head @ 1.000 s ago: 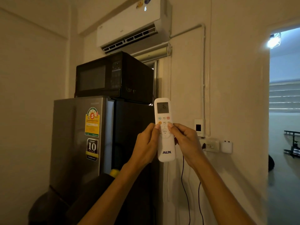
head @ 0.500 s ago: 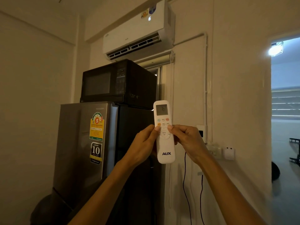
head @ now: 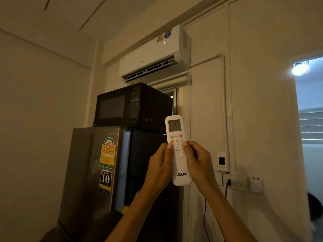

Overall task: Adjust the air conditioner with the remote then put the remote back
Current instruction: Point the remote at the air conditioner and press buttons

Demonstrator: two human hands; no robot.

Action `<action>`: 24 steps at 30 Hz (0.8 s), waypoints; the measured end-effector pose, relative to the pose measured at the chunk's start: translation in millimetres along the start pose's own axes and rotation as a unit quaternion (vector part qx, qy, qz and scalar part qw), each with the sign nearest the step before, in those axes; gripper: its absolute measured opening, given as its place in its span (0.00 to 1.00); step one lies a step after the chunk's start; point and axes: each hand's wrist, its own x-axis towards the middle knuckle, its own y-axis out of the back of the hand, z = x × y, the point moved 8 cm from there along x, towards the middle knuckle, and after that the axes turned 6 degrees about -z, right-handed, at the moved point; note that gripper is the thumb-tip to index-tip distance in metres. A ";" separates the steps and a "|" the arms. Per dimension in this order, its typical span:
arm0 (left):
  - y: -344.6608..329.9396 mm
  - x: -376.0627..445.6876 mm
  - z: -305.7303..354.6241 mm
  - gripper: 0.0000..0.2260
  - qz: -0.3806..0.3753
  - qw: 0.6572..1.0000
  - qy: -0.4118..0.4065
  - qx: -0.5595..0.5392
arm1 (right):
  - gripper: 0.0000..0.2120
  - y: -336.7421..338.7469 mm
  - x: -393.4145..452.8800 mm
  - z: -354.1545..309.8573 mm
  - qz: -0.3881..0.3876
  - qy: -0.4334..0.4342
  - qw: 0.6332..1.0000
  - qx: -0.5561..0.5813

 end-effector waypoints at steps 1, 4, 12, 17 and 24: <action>-0.2 0.4 0.9 0.08 0.006 1.000 -0.004 0.000 | 0.06 0.7 0.6 -1.1 0.010 0.002 1.000 -0.001; 0.1 0.5 0.9 0.08 0.027 1.000 -0.008 -0.004 | 0.06 1.3 2.0 -2.6 0.024 0.005 1.000 -0.002; -0.3 5.9 6.4 0.08 0.025 0.999 -0.016 0.017 | 0.10 2.2 5.3 -6.3 0.022 0.002 1.000 0.010; 2.2 17.2 14.2 0.07 0.025 0.999 -0.034 0.022 | 0.12 3.3 15.0 -9.1 0.034 0.001 0.999 0.014; 10.0 39.4 16.2 0.07 0.014 0.999 -0.027 0.026 | 0.05 -2.5 31.5 -16.9 0.041 0.012 0.998 0.039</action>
